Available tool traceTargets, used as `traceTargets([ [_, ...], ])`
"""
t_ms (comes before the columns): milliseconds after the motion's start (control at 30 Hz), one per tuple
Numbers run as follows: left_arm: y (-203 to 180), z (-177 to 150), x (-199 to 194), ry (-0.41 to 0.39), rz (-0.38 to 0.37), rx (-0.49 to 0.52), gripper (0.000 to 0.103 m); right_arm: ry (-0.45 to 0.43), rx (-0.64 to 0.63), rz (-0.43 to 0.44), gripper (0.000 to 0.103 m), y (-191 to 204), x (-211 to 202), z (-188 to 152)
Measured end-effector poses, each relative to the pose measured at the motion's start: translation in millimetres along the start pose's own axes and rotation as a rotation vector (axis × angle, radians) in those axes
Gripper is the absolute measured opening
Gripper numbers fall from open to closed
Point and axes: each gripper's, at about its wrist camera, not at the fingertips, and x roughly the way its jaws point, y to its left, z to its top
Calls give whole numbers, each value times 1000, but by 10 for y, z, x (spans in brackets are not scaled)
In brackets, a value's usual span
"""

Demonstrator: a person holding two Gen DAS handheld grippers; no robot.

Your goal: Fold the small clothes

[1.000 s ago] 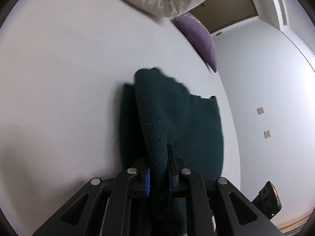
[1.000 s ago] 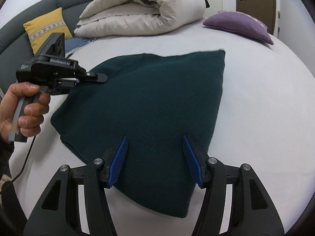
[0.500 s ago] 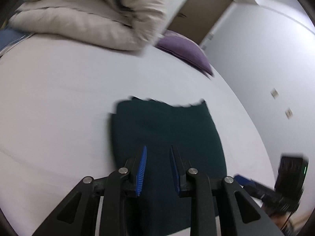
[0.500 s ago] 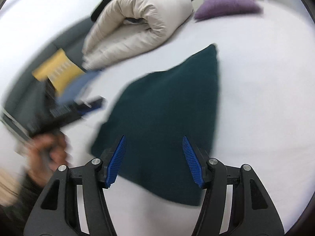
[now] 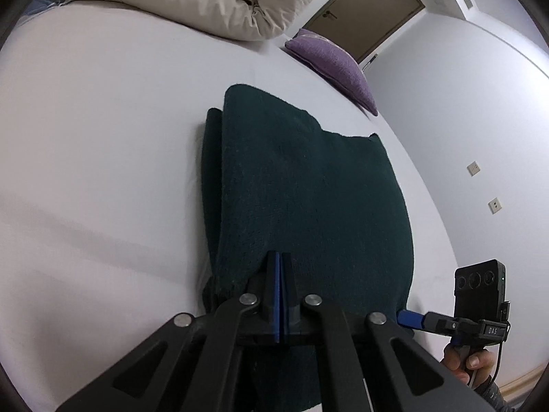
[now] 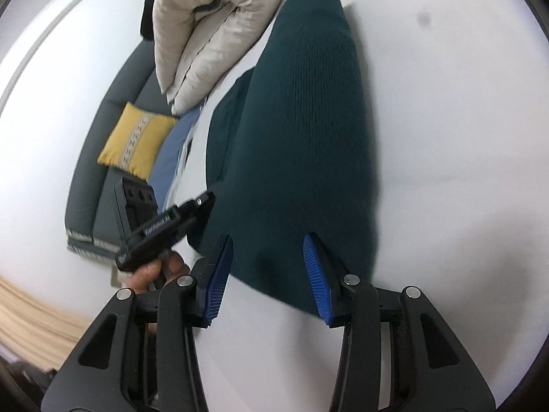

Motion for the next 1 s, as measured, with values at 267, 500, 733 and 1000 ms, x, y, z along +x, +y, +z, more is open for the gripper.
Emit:
traceTargets([
  [267, -281, 135, -266, -50, 36, 27, 29, -85, -31, -10, 44, 299, -345, 674],
  [500, -597, 802, 88, -45, 108, 156, 48, -92, -6, -22, 44, 389, 173, 1565],
  [733, -301, 809, 566, -10, 111, 113, 46, -111, 97, -84, 45, 63, 706, 2049],
  [1000, -84, 722, 493, -50, -11, 41, 43, -179, 139, -19, 44, -279, 698, 2059],
])
